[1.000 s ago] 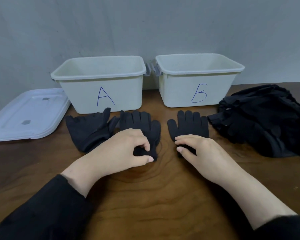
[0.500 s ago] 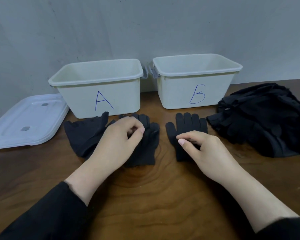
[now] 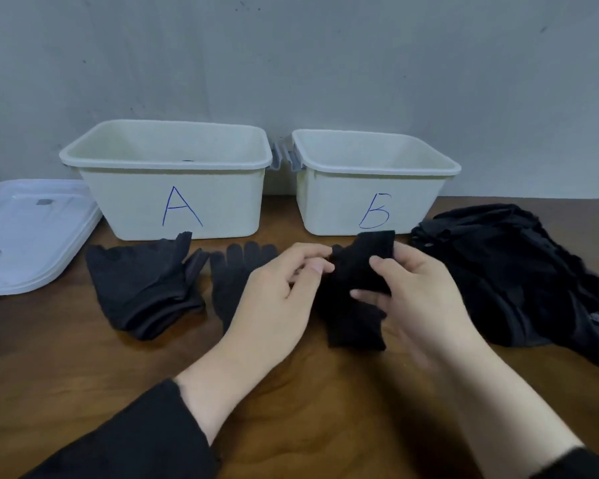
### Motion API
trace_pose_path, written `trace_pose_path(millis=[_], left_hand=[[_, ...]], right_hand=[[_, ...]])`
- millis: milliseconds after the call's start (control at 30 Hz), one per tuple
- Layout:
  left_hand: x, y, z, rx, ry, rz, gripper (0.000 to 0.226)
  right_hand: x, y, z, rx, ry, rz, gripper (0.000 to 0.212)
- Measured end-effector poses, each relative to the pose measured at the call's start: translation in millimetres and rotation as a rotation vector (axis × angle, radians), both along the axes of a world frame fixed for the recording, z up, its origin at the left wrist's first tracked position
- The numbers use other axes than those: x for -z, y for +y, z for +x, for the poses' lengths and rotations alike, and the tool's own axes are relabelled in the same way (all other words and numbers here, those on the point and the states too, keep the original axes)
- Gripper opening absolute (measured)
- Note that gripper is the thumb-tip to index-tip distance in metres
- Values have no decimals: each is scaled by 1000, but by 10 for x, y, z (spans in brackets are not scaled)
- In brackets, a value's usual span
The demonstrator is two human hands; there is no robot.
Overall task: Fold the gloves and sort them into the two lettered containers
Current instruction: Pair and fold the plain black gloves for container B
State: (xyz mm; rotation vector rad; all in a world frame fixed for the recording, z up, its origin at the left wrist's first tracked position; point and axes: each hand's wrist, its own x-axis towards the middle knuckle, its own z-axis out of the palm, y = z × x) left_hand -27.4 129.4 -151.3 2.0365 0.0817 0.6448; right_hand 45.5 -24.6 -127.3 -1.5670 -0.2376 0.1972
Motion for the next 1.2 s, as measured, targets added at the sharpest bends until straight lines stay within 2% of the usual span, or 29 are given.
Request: trace_pose_path(millis=[67,167,300,433,633,800,933,1033,1200], left_hand=[[51,116,35,-102,36,160,26],[183,220,101,-129,210,351,27],[261,258,151,-145,263,334,26],[270,246,169,-151,266,322,25],[269,262,166,-153,265,273,28],[282,263,167,-143,257,326,28],[281,252,169,-111,259,453,32],[289,234,171,-45,297,595,38],[305,219,169,72,399,742,63]], right_hand=[[-218,-94,182,14,-159,-187,20],[-645,-177,361,-89,-331,-403,15],[-1033,-84,517,-89,-424,-665,16],[-1165,18,727,-79,-484,-831,12],[-1024,-29,657,83,-736,-640,15],[-44,-213,205,-55,-835,-744,20],[603,-360,13,-141,-766,-824,18],[618,-367,4,-114,-719,-750,17],[627,-363,12,-85,-807,-757,17]])
